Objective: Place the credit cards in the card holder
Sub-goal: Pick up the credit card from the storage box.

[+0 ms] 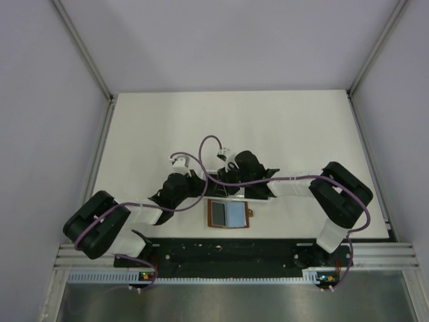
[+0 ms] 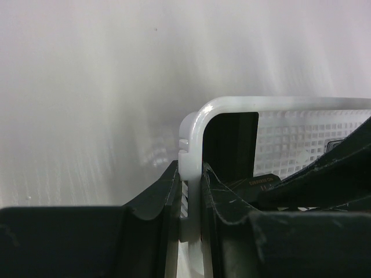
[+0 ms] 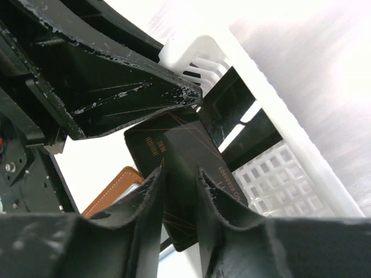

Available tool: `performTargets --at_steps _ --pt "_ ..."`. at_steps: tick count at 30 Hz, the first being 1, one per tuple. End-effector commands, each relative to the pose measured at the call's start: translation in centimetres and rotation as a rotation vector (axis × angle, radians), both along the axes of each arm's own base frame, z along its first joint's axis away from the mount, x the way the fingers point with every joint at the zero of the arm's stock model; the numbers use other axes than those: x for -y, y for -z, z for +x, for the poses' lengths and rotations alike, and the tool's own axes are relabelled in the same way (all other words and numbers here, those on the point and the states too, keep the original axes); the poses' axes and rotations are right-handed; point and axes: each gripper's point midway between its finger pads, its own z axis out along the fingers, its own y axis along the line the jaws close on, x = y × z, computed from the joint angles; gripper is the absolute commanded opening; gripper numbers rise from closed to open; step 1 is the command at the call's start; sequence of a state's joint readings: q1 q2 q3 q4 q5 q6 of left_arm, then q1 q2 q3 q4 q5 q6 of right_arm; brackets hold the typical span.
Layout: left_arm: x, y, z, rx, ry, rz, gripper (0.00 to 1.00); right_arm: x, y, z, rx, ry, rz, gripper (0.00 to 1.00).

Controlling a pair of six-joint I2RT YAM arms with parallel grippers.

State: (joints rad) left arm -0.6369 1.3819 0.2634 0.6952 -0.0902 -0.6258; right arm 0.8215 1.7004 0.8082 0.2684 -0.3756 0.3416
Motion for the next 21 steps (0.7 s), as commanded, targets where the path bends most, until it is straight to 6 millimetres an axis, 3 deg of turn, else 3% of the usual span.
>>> performTargets --at_steps 1,3,5,10,21 --pt "1.3 -3.0 1.2 0.082 0.009 -0.090 0.00 -0.7 -1.9 0.7 0.049 -0.011 0.058 0.39" --pt "1.3 -3.0 1.2 0.082 0.009 -0.090 0.00 -0.6 -2.4 0.6 0.071 -0.016 0.065 0.51" --pt "1.4 -3.1 1.2 0.083 0.012 -0.091 0.00 -0.4 -3.1 0.7 0.100 -0.022 0.075 0.57" --pt "1.6 -3.0 1.3 0.077 0.018 -0.094 0.00 -0.3 -4.0 0.4 0.167 -0.073 0.064 0.58" --pt "2.0 -3.2 1.4 0.077 0.032 -0.097 0.00 -0.7 -3.6 -1.4 0.317 -0.228 -0.027 0.59"
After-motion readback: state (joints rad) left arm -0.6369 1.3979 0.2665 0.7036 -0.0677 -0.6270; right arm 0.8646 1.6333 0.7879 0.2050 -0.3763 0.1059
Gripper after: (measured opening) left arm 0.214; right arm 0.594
